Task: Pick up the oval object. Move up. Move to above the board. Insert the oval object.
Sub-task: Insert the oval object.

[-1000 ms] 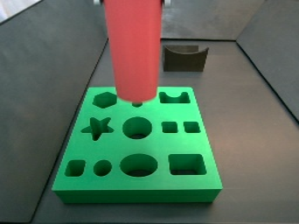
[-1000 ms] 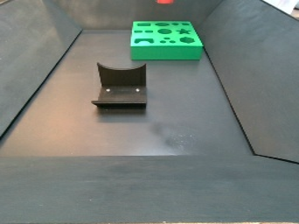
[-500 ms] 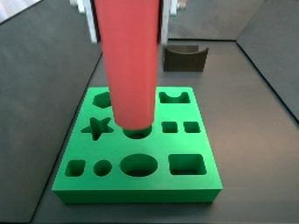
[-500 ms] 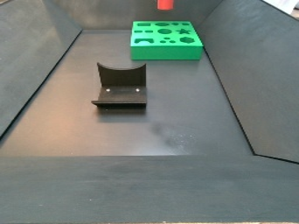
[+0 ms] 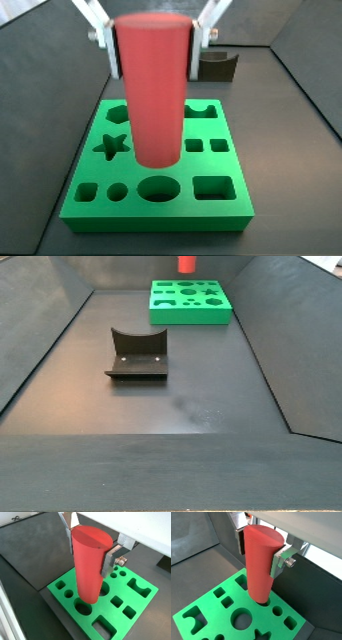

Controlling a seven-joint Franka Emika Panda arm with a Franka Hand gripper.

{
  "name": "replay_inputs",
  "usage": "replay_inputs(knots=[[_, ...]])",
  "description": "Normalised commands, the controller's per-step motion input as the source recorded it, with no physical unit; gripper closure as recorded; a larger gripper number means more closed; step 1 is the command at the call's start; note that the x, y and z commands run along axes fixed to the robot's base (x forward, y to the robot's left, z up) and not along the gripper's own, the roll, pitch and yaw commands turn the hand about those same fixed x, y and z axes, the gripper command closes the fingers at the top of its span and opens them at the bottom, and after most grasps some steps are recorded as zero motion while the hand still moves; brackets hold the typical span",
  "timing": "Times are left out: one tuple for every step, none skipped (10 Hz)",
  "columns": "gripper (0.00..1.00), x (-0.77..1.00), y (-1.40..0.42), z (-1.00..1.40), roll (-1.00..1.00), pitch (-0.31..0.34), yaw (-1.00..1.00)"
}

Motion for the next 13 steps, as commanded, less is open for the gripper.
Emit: replay_inputs(knots=[[1.00, 0.15, -0.23, -0.26, 0.12, 0.001, 0.19], [1.00, 0.13, -0.23, -0.25, 0.12, 0.004, 0.18], [1.00, 0.12, -0.21, -0.26, 0.11, 0.000, 0.16], [1.00, 0.02, -0.17, -0.25, 0.09, 0.000, 0.09], [1.00, 0.00, -0.09, -0.24, 0.08, 0.000, 0.07], [1.00, 0.00, -0.05, -0.24, 0.08, 0.000, 0.03], [1.00, 0.00, -0.04, -0.27, 0.08, 0.000, 0.03], [1.00, 0.00, -0.07, -0.29, 0.08, 0.000, 0.02], [1.00, 0.06, -0.10, -0.29, 0.06, 0.000, 0.04], [1.00, 0.16, -0.14, -0.22, 0.00, 0.000, 0.04], [1.00, 0.13, -0.13, -0.23, 0.00, 0.000, 0.04], [1.00, 0.14, -0.13, -0.22, 0.00, 0.000, 0.03], [1.00, 0.14, -0.11, -0.23, 0.00, 0.000, 0.03]])
